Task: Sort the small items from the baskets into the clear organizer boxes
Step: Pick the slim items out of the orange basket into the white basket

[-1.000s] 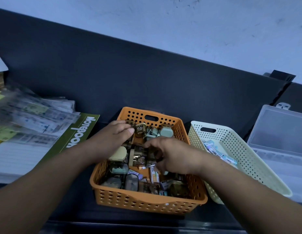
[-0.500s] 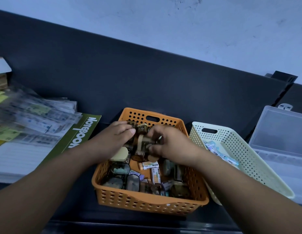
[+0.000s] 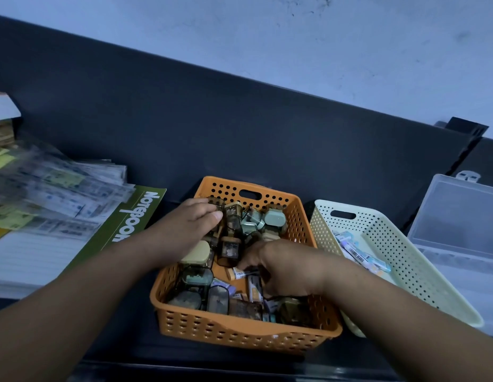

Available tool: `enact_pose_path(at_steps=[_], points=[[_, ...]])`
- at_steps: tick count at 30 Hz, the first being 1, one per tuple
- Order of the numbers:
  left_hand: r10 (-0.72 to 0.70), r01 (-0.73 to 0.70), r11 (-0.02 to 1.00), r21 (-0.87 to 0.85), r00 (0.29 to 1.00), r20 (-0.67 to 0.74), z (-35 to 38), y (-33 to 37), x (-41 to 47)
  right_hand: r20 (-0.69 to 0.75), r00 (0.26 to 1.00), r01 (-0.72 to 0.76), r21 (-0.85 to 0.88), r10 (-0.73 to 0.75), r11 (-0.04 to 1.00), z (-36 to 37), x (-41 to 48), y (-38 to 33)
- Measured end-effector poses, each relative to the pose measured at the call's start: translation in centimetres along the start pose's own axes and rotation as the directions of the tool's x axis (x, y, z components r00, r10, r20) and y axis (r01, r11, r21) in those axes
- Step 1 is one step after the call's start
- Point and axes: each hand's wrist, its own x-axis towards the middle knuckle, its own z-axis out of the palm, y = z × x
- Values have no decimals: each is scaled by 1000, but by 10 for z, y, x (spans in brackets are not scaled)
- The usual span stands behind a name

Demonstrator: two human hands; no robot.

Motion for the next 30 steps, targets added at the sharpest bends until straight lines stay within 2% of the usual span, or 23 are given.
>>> enact_pose_path(at_steps=[11, 16, 22, 27, 30], points=[[-10, 10, 1000, 0, 1000, -11, 0, 0, 1, 36, 996, 81, -87, -78, 993, 5, -1, 1], [-14, 14, 1000, 6, 1000, -17, 0, -1, 1, 42, 998, 59, -75, -56, 995, 7, 2, -4], [-13, 13, 1000, 3, 1000, -22, 1, -2, 2, -26, 1000, 14, -117, -17, 993, 3, 2, -4], [-14, 14, 1000, -13, 1000, -27, 2, -3, 2, 40, 996, 83, -187, -76, 979, 5, 1, -12], [-20, 19, 1000, -24, 999, -36, 3, -3, 0, 82, 995, 76, -243, -58, 967, 0, 4, -18]])
